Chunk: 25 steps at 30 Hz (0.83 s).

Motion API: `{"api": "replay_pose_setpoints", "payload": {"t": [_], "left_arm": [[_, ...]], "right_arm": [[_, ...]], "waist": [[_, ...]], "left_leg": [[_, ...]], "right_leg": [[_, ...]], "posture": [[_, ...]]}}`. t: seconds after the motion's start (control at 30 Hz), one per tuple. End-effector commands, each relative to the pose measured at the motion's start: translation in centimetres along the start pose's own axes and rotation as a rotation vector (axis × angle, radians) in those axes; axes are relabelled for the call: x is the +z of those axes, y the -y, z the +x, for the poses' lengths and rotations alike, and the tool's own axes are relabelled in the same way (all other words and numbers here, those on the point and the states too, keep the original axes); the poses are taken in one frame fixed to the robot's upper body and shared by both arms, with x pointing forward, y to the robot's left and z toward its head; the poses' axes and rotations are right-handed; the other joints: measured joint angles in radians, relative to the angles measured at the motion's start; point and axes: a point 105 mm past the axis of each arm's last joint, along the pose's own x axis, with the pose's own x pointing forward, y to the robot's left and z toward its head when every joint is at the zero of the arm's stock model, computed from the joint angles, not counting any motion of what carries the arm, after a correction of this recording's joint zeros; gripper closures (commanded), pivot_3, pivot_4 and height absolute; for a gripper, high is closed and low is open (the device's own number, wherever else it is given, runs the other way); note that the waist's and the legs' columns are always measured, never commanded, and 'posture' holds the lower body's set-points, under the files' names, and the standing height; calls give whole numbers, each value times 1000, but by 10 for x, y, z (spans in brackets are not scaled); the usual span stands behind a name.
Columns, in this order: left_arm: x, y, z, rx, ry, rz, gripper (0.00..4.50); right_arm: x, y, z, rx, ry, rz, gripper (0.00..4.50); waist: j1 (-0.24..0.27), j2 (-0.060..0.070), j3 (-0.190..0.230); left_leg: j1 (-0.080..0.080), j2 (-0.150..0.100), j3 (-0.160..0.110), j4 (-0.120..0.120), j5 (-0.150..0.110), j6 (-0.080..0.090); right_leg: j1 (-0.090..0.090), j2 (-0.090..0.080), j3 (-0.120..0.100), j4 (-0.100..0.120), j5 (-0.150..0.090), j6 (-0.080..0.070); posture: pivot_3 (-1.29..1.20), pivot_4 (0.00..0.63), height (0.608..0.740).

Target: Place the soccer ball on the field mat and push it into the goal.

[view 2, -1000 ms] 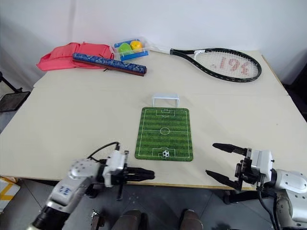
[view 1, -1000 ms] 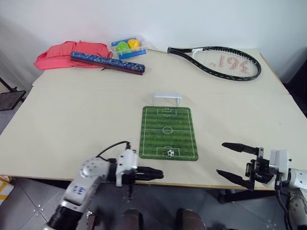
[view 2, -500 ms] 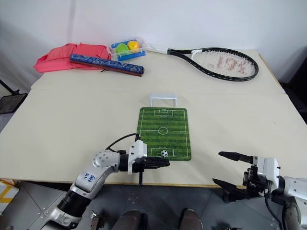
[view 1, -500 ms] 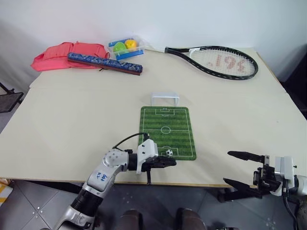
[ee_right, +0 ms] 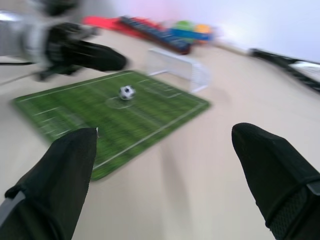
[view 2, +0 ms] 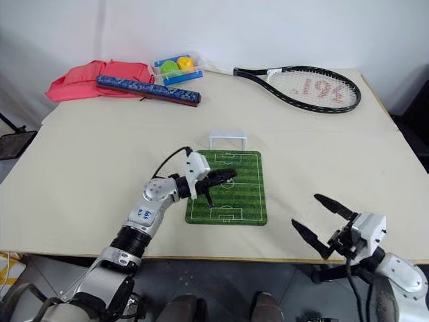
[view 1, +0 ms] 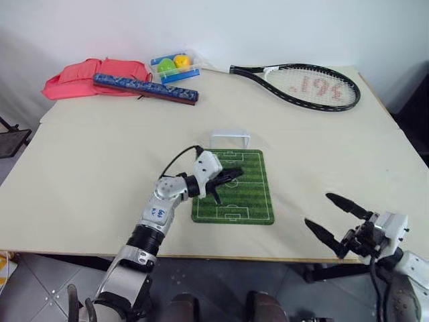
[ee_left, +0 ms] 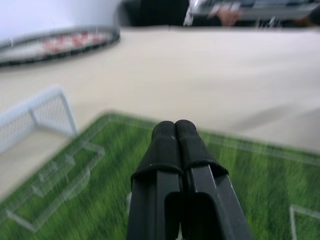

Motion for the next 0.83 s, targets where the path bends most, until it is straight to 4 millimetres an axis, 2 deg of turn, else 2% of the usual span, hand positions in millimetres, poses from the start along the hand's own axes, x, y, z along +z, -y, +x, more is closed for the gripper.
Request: {"api": "replay_pose_setpoints", "payload": {"t": [0.03, 0.1, 0.2, 0.33, 0.37, 0.47, 0.5, 0.67, 0.73, 0.83], "left_arm": [[26, -10, -35, -17, 64, 72, 4468], [36, -15, -70, -18, 38, 99, 4468], [46, -19, -110, 13, -30, 115, 4468], [50, -24, -147, 110, -91, 86, 4468], [40, -23, -176, 199, -155, 65, 4468], [18, -10, -244, 459, -270, -18, 4468], [12, -2, -258, 518, -288, -26, 4468], [-4, 32, -282, 666, -329, -94, 4468], [-5, 37, -285, 724, -332, -92, 4468], [-2, 34, -286, 790, -300, -65, 4468]], "right_arm": [[12, 1, 4, -4, 38, -40, 0], [13, 2, 5, 12, 47, -38, 0], [13, 6, 7, 41, 53, -50, 0], [13, 10, 9, 71, 65, -59, 0], [13, 16, 12, 74, 74, -65, 0], [12, 27, 20, 76, 91, -73, 0], [10, 29, 22, 72, 94, -73, 0], [6, 34, 28, 63, 115, -78, 0], [5, 34, 30, 72, 118, -77, 0], [3, 33, 33, 89, 117, -79, 0]], "waist": [[0, 0, 0], [-1, 0, 0], [-5, 1, 0], [5, 1, 1], [5, 2, 1], [-26, 3, 1], [-34, 2, 2], [-11, 2, 2], [2, 2, 2], [5, 2, 2]], "left_leg": [[0, 0, 0, 0, 0, 0], [0, 0, 0, 0, 0, 0], [0, 1, 0, 0, 0, 0], [0, 0, -1, 0, 0, 0], [0, 0, -1, 0, 0, 1], [2, 1, 2, -2, -2, 1], [3, 1, 3, -4, -2, 1], [2, 3, 2, -3, -2, 0], [1, 3, 2, 0, -3, 0], [2, 3, 2, 0, -3, 0]], "right_leg": [[0, 0, 0, 0, 0, 0], [0, 0, 0, 0, 0, 0], [0, 0, 1, 0, 0, 0], [0, 0, 1, 0, 0, 0], [0, 0, 1, 1, 0, 0], [0, 0, 3, 0, 0, 0], [0, 0, 4, 0, 0, 0], [-1, 2, 3, -1, 0, -1], [0, 1, 3, -1, 0, -1], [0, 1, 3, -1, 0, -1]], "posture": [[0, 150, 740], [0, 150, 740], [0, 150, 740], [0, 150, 740], [0, 150, 740], [0, 150, 740], [0, 150, 740], [0, 150, 740], [0, 150, 740], [0, 150, 740]]}}
